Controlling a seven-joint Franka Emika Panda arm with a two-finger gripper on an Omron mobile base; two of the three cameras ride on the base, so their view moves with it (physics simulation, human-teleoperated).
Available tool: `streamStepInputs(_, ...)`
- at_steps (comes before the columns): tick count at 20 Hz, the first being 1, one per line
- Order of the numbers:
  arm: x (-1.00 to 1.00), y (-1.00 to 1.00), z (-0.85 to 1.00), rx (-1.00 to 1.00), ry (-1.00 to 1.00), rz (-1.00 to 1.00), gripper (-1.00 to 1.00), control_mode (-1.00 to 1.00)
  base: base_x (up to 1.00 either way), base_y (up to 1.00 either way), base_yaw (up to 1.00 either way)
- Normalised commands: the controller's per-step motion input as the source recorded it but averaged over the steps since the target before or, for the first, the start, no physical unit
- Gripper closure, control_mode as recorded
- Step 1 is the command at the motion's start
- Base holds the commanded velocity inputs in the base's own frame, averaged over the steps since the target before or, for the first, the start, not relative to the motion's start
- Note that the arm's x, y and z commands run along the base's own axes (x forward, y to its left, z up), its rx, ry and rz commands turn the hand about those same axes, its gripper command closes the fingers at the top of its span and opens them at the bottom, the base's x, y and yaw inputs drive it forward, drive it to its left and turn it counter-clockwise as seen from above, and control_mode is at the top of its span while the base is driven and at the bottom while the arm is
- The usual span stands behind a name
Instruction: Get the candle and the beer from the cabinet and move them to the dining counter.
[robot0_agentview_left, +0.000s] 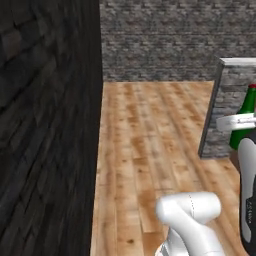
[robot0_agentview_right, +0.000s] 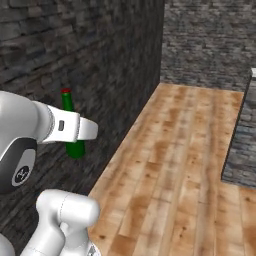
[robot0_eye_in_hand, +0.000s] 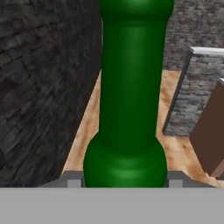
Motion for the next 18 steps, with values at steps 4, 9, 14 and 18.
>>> streamStepInputs(4, 0.0, 0.0, 0.0, 0.0, 0.0, 0.0, 1.0, 1.0, 1.0, 0.0, -0.16)
streamStepInputs(9, 0.0, 0.0, 0.0, 0.0, 0.0, 0.0, 1.0, 1.0, 1.0, 0.01, -0.16)
streamStepInputs(14, 0.0, 0.0, 0.0, 0.0, 0.0, 0.0, 1.0, 1.0, 0.99, 0.14, -0.15)
streamStepInputs(18, 0.0, 0.0, 0.0, 0.0, 0.0, 0.0, 1.0, 1.0, 0.93, 0.18, -0.12)
